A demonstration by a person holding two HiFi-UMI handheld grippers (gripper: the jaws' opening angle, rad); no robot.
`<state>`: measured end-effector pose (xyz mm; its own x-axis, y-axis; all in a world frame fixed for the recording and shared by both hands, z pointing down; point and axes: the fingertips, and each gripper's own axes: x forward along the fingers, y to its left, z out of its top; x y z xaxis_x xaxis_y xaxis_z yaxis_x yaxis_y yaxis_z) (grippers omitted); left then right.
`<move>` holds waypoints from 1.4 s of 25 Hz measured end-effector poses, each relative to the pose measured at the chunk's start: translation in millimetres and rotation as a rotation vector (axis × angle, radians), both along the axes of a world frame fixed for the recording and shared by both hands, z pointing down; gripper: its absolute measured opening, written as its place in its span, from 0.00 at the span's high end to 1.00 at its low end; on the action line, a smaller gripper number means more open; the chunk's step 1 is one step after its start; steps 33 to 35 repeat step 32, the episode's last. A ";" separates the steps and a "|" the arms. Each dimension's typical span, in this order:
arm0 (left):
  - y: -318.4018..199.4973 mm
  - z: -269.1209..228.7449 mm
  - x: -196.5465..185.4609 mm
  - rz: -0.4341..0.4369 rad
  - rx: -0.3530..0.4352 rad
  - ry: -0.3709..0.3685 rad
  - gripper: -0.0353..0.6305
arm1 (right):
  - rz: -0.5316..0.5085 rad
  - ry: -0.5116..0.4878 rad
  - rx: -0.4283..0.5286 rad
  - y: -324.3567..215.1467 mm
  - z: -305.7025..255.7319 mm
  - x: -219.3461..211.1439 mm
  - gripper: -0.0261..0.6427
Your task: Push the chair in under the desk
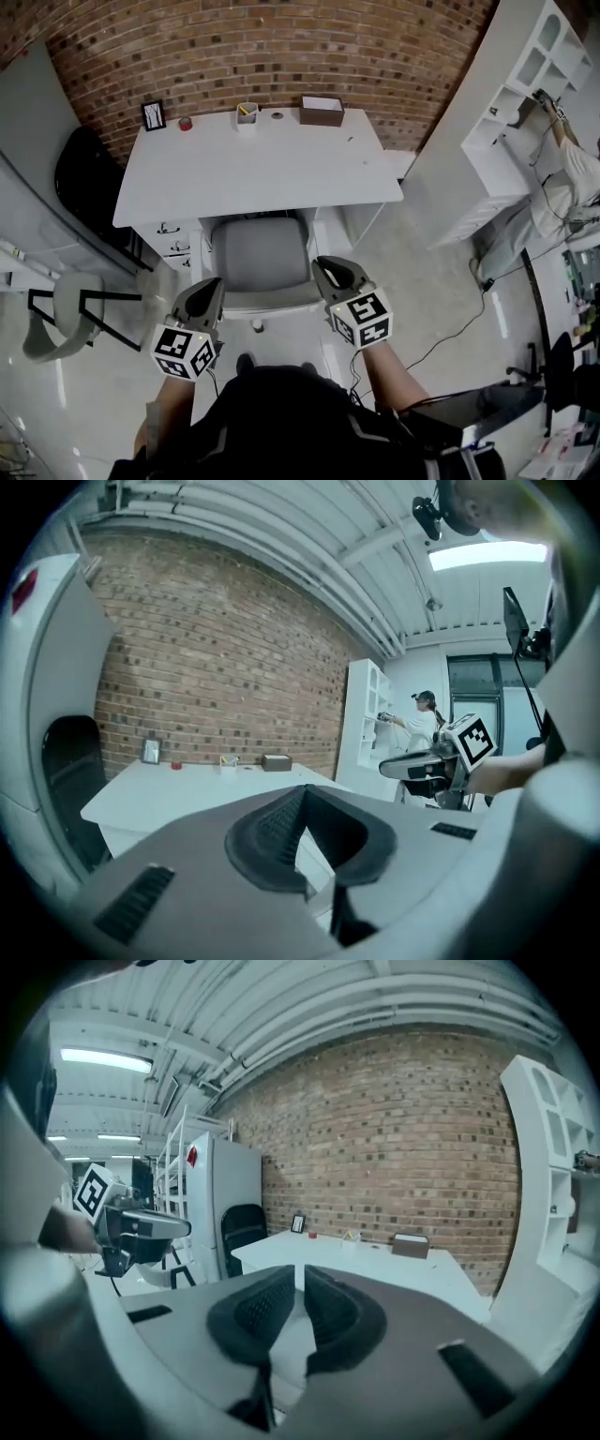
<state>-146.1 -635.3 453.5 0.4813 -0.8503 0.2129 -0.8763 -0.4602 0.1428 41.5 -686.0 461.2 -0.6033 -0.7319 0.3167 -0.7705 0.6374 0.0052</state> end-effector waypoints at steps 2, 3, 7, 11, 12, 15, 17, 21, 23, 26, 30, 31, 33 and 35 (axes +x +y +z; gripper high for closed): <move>-0.2 -13.3 -2.1 -0.051 0.041 -0.009 0.94 | 0.035 -0.048 0.036 -1.1 -16.4 3.9 0.92; -0.9 -19.0 -4.1 -0.079 0.058 -0.009 0.94 | 0.049 -0.074 0.046 -1.4 -23.5 5.3 0.93; 0.5 -36.8 -6.6 -0.140 0.115 -0.024 0.94 | 0.064 -0.082 0.120 -0.5 -42.2 6.1 0.95; 2.6 -46.8 -9.1 -0.170 0.145 -0.004 0.94 | 0.063 -0.115 0.107 -0.9 -44.1 7.5 0.95; 2.2 -48.3 -10.8 -0.182 0.155 -0.016 0.94 | 0.058 -0.121 0.105 -1.4 -44.9 6.9 0.95; -0.1 -48.8 -11.8 -0.203 0.176 -0.063 0.94 | 0.053 -0.111 0.111 -3.8 -45.6 5.6 0.95; -2.4 -45.5 -12.0 -0.214 0.171 -0.081 0.94 | 0.057 -0.108 0.111 -5.6 -44.6 5.1 0.95; -5.9 -41.3 -11.7 -0.220 0.155 -0.087 0.94 | 0.070 -0.109 0.115 -8.1 -45.8 6.3 0.95; -7.2 -41.3 -12.7 -0.223 0.160 -0.093 0.94 | 0.075 -0.106 0.117 -8.4 -45.8 7.6 0.95; -10.4 -42.1 -16.8 -0.229 0.166 -0.101 0.94 | 0.085 -0.107 0.117 -8.4 -45.6 9.5 0.95; -13.3 -45.6 -25.2 -0.242 0.177 -0.123 0.94 | 0.085 -0.100 0.123 -7.3 -46.4 8.2 0.95; -13.9 -46.6 -28.0 -0.246 0.179 -0.126 0.94 | 0.083 -0.098 0.124 -6.9 -46.3 7.9 0.95; -14.4 -47.6 -30.8 -0.250 0.179 -0.128 0.94 | 0.082 -0.095 0.124 -6.6 -46.3 7.5 0.95; -14.4 -47.6 -30.8 -0.250 0.179 -0.128 0.94 | 0.082 -0.095 0.124 -6.6 -46.3 7.5 0.95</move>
